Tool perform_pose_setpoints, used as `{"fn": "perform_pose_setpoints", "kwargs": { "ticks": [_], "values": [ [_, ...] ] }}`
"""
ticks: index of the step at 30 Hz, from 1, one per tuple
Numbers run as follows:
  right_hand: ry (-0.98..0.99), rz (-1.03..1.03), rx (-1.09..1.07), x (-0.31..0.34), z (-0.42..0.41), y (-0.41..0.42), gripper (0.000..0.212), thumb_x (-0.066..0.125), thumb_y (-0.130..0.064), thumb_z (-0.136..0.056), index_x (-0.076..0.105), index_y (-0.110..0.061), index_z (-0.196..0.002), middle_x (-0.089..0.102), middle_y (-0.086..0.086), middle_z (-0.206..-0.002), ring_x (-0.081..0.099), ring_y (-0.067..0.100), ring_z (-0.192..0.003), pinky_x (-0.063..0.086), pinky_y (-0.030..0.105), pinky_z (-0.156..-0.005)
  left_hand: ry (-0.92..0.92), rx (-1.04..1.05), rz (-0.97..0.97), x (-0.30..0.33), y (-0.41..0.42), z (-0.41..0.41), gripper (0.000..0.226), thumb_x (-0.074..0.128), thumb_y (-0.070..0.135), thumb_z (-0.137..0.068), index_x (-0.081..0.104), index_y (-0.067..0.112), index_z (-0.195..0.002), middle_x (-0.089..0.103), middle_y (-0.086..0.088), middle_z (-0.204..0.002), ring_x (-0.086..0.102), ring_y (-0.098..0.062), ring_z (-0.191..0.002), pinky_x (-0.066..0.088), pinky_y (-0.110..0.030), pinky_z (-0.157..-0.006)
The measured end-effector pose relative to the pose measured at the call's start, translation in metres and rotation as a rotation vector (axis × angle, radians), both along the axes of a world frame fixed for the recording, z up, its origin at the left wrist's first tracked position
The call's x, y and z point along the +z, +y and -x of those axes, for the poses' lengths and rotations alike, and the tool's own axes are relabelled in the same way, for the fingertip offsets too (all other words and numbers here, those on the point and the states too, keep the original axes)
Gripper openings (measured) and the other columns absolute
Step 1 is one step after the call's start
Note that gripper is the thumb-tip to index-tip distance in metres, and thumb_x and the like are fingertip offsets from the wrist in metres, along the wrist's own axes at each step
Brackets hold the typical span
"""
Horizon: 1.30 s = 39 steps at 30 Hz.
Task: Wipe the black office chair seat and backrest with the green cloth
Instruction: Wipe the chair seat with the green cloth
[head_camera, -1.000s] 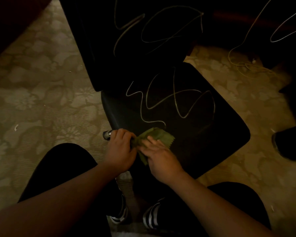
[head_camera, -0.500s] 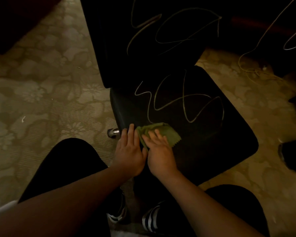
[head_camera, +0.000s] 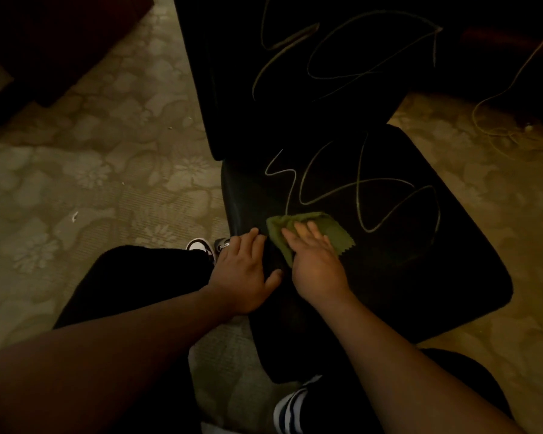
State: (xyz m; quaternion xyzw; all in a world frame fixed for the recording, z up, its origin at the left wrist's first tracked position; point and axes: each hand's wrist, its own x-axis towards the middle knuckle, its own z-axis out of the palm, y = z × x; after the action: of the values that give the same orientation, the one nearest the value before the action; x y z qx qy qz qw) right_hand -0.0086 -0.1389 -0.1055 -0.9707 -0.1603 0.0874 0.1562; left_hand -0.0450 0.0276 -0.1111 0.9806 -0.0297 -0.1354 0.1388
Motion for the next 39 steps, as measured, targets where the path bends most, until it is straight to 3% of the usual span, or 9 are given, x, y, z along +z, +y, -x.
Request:
{"fn": "perform_pose_setpoints", "kwargs": {
  "ticks": [4,9,14,18,25,29,33,39],
  "values": [
    [0.007,-0.016,-0.151,-0.004,-0.016,0.009,0.074,0.051,-0.003,-0.088,0.025,-0.028,-0.153,0.018,0.001,-0.162,0.005,0.022,-0.150,0.008,0.041,-0.122,-0.031,-0.040,0.014,0.012,0.009,-0.024,0.095,0.045,0.081,-0.070,0.044,0.016,-0.138,0.044,-0.008,-0.133,0.038,-0.025,-0.119,0.036,-0.038,-0.106],
    [-0.014,0.014,-0.156,-0.005,-0.017,0.011,0.073,0.053,-0.005,-0.088,0.026,-0.026,-0.153,0.019,0.003,-0.162,0.006,0.023,-0.150,0.007,0.040,-0.122,0.067,-0.077,0.018,0.028,0.029,-0.062,0.108,0.073,0.078,-0.064,0.039,0.015,-0.146,0.036,-0.007,-0.141,0.033,-0.025,-0.130,0.035,-0.036,-0.112],
    [0.011,-0.083,0.183,0.000,0.002,0.028,0.061,0.050,-0.005,-0.088,0.042,-0.025,-0.146,0.032,0.000,-0.157,0.015,0.021,-0.149,0.008,0.037,-0.121,0.091,-0.084,0.009,0.031,0.028,-0.070,0.109,0.085,0.065,-0.060,0.041,0.012,-0.145,0.036,-0.009,-0.141,0.032,-0.024,-0.129,0.031,-0.030,-0.109],
    [0.018,-0.062,0.275,0.000,-0.015,0.012,0.058,0.035,-0.012,-0.091,0.040,-0.031,-0.146,0.031,-0.006,-0.157,0.015,0.015,-0.149,0.013,0.037,-0.121,0.107,-0.027,0.071,0.031,0.031,-0.071,0.117,0.087,0.070,-0.050,0.042,0.017,-0.143,0.036,-0.004,-0.138,0.033,-0.021,-0.127,0.036,-0.030,-0.108],
    [-0.041,-0.061,-0.086,-0.005,-0.048,0.005,0.069,0.049,0.001,-0.089,0.031,-0.026,-0.151,0.022,0.002,-0.160,0.009,0.020,-0.150,0.009,0.040,-0.122,-0.001,0.103,0.192,0.028,0.034,-0.076,0.097,0.086,0.066,-0.060,0.049,0.021,-0.138,0.041,0.000,-0.135,0.036,-0.017,-0.126,0.035,-0.027,-0.105],
    [-0.022,-0.113,0.175,-0.004,-0.030,0.023,0.059,0.049,-0.004,-0.088,0.044,-0.021,-0.144,0.034,0.005,-0.156,0.018,0.024,-0.148,0.004,0.035,-0.120,-0.028,0.106,0.177,0.025,0.032,-0.077,0.100,0.085,0.063,-0.059,0.048,0.017,-0.140,0.040,-0.005,-0.135,0.036,-0.022,-0.126,0.029,-0.027,-0.102],
    [0.004,-0.111,0.290,-0.001,-0.041,0.016,0.060,0.048,-0.002,-0.088,0.047,-0.027,-0.142,0.036,-0.001,-0.155,0.021,0.018,-0.147,0.017,0.039,-0.121,-0.034,0.100,0.170,0.027,0.033,-0.077,0.105,0.084,0.064,-0.059,0.045,0.015,-0.144,0.039,-0.006,-0.137,0.035,-0.023,-0.128,0.028,-0.026,-0.104],
    [-0.048,-0.079,-0.113,-0.005,-0.088,0.004,0.063,0.044,-0.001,-0.092,0.036,-0.027,-0.149,0.027,0.001,-0.159,0.015,0.018,-0.149,0.019,0.041,-0.120,0.008,0.149,0.211,0.029,0.036,-0.079,0.121,0.079,0.069,-0.067,0.020,0.016,-0.158,0.016,-0.003,-0.160,0.017,-0.023,-0.147,0.022,-0.033,-0.118]
  ]
}}
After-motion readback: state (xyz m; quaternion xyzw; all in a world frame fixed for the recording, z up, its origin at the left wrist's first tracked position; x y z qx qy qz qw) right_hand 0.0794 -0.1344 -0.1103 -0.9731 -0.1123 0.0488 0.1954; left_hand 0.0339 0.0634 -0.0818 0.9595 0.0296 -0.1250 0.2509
